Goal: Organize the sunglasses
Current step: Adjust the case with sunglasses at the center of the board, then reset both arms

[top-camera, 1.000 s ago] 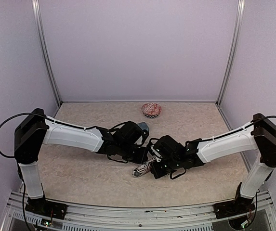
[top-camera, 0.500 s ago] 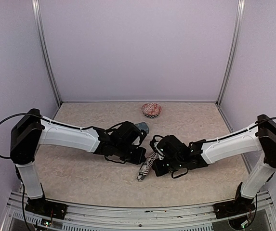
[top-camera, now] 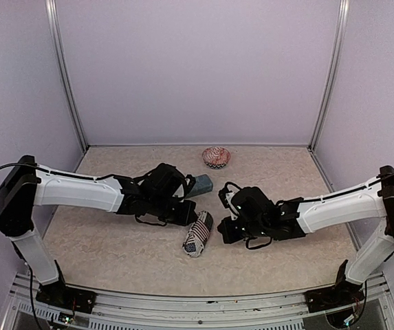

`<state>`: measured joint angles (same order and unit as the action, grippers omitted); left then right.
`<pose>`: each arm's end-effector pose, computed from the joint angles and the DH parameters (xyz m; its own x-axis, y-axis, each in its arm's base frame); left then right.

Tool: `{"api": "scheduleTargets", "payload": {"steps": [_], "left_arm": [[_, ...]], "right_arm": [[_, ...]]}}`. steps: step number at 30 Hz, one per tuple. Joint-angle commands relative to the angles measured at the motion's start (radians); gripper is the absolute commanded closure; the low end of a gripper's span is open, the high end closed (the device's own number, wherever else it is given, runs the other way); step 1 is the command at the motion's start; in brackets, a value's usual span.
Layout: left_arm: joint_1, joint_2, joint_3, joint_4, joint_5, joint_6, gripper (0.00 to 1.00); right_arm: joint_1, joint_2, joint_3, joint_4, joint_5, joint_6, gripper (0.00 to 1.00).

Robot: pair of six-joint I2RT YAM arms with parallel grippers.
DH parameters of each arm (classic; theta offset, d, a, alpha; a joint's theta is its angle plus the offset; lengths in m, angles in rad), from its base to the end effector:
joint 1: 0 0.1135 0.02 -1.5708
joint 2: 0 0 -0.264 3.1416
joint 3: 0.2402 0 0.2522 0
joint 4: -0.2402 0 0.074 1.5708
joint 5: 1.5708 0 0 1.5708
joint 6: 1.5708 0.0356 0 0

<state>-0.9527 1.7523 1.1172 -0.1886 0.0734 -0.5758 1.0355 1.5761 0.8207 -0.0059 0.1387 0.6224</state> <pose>0.2151 -0.3070 0.1958 -0.8149 0.2090 -0.5406 0.4745 0.7762 -0.4151 0.1674 0.2727 0.1779 -0.7528 -0.1374 -0.6438 -0.4455 0.8263 0.3446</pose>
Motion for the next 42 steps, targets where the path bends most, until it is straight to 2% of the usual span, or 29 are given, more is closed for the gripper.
{"api": "scheduleTargets", "payload": {"steps": [1,7,12,18,20,23,27,30,32,34,38,42], "left_arm": [[0.024,-0.078,-0.041,0.006,-0.022,0.012,1.00],[0.057,-0.173,-0.086,-0.002,-0.053,0.021,1.00],[0.089,-0.241,-0.104,-0.018,-0.078,0.035,0.98],[0.135,-0.326,-0.117,-0.036,-0.088,0.053,0.87],[0.151,-0.362,-0.109,-0.056,-0.109,0.060,0.80],[0.174,-0.420,-0.091,-0.089,-0.153,0.080,0.70],[0.204,-0.524,-0.067,-0.120,-0.215,0.107,0.49],[0.220,-0.601,-0.053,-0.135,-0.273,0.141,0.35],[0.226,-0.644,-0.043,-0.146,-0.319,0.163,0.24],[0.234,-0.675,-0.032,-0.159,-0.369,0.182,0.03],[0.256,-0.709,-0.004,-0.185,-0.454,0.223,0.01],[0.270,-0.736,-0.041,-0.141,-0.595,0.259,0.01]], "right_arm": [[-0.010,-0.071,-0.034,0.028,0.044,-0.013,1.00],[-0.043,-0.152,-0.081,0.039,0.077,-0.037,1.00],[-0.073,-0.234,-0.119,0.054,0.120,-0.074,0.95],[-0.098,-0.324,-0.145,0.061,0.199,-0.114,0.78],[-0.110,-0.347,-0.144,0.055,0.220,-0.137,0.76],[-0.125,-0.382,-0.136,0.042,0.263,-0.194,0.69],[-0.147,-0.428,-0.122,0.031,0.336,-0.272,0.53],[-0.164,-0.462,-0.123,0.062,0.380,-0.362,0.37],[-0.178,-0.487,-0.137,0.104,0.425,-0.419,0.23],[-0.200,-0.513,-0.161,0.161,0.458,-0.484,0.13],[-0.245,-0.541,-0.197,0.274,0.508,-0.608,0.03],[-0.297,-0.548,-0.244,0.390,0.553,-0.750,0.00]]}}
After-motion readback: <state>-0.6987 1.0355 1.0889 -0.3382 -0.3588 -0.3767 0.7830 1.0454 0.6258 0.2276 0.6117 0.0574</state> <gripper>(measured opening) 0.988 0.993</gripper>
